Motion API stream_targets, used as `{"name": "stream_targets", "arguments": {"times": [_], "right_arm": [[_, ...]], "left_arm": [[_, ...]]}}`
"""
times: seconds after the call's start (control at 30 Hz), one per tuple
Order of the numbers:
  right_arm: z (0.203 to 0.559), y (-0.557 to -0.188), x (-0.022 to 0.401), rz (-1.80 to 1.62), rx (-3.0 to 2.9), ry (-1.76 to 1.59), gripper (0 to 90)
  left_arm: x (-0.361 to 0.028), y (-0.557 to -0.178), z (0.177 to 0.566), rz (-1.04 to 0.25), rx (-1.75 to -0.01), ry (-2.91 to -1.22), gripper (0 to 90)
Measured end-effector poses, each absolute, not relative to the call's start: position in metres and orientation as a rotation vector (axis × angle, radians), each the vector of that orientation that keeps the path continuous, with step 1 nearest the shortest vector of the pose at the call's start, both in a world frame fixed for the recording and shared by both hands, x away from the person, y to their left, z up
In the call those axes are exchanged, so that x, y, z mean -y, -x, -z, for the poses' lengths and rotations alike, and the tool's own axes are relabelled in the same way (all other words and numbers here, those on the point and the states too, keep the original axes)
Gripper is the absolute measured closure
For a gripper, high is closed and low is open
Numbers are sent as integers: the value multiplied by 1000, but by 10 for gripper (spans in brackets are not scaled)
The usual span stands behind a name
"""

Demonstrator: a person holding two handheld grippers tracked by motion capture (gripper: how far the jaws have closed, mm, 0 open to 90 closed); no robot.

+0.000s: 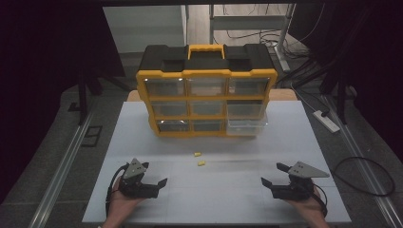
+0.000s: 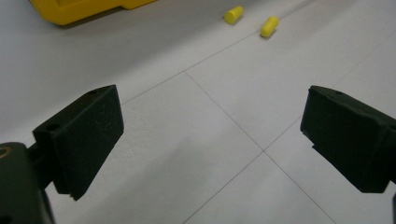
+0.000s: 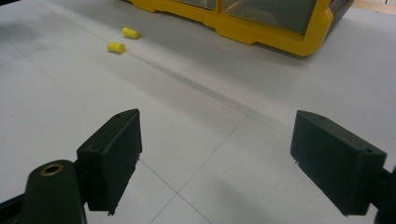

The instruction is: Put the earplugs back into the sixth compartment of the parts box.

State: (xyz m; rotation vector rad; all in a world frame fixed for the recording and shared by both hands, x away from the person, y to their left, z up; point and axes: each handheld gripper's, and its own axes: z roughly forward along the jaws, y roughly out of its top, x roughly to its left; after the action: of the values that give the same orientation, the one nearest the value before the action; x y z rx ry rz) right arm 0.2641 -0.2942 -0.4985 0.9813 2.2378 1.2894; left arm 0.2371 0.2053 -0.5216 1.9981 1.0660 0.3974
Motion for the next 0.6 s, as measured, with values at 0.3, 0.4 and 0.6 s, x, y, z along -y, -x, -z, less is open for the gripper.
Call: {"name": "stream_targets", "arguments": {"times": [0.3, 0.4, 0.6], "right_arm": [[501, -265, 294, -1277, -2252, -975, 175], [501, -265, 293, -1275, -2252, -976, 175], [501, -265, 293, -1272, -2249, -976, 177]], "left_arm": [[-206, -237, 522, -395, -1066, -1997, 61], [-206, -236, 522, -392, -1068, -1997, 62], [-206, -236, 522, -391, -1067, -1999, 63]]}}
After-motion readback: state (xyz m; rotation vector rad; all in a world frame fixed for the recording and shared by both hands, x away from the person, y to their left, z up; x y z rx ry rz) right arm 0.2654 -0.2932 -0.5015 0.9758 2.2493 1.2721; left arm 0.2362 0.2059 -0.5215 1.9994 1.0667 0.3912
